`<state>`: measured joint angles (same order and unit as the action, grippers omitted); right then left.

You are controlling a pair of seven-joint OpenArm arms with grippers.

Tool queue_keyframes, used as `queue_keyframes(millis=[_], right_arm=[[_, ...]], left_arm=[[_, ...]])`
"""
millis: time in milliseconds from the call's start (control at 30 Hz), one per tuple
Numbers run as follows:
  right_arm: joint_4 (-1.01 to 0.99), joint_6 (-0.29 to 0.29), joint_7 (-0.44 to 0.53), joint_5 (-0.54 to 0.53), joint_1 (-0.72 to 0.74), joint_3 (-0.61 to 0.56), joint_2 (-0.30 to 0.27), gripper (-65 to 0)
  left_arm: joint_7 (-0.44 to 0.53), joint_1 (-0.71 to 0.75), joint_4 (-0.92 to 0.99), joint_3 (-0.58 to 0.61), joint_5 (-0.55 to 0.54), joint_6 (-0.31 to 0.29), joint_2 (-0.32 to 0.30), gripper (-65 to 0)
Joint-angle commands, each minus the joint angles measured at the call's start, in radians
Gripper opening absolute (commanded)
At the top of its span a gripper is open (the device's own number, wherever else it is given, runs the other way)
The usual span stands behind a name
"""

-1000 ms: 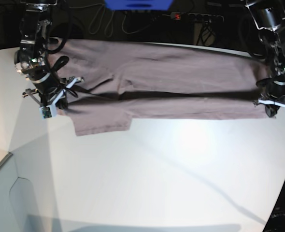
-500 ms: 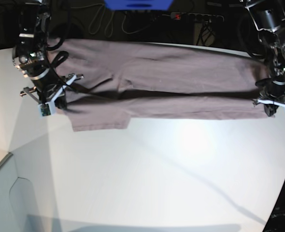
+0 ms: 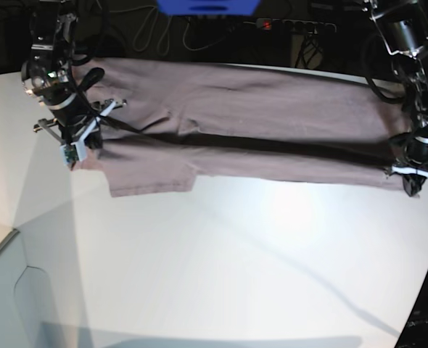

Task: Layout the t-shirt on the table in an organized manner, then fold the t-shirt properly
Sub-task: 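Drag the shirt ends with both grippers to straighten the fold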

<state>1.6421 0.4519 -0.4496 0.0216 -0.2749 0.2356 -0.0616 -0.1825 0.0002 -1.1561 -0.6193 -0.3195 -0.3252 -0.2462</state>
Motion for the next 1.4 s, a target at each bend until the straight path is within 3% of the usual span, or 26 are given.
queue_keyframes(millis=[0,467,767,1367], right_arm=[[0.022,0.000,0.024,-0.005,0.007,0.006,-0.008,-65.0],[0.165,0.000,0.022,-0.004,-0.076,0.003,0.038,-65.0],[0.065,0.000,0.087,-0.005,-0.102,0.006,0.039,-65.0],[-0.076,0.000,0.090,-0.004,-0.024,0.006,0.010,-65.0]], left_arm=[[0.022,-0.006,-0.017,-0.004,-0.008,-0.002,-0.018,-65.0],[0.022,0.008,-0.006,-0.003,-0.008,-0.002,-0.017,-65.0],[0.022,0.007,-0.006,-0.003,-0.008,-0.002,-0.017,-65.0],[0.022,0.011,0.041,-0.003,-0.007,-0.002,-0.032,-65.0]])
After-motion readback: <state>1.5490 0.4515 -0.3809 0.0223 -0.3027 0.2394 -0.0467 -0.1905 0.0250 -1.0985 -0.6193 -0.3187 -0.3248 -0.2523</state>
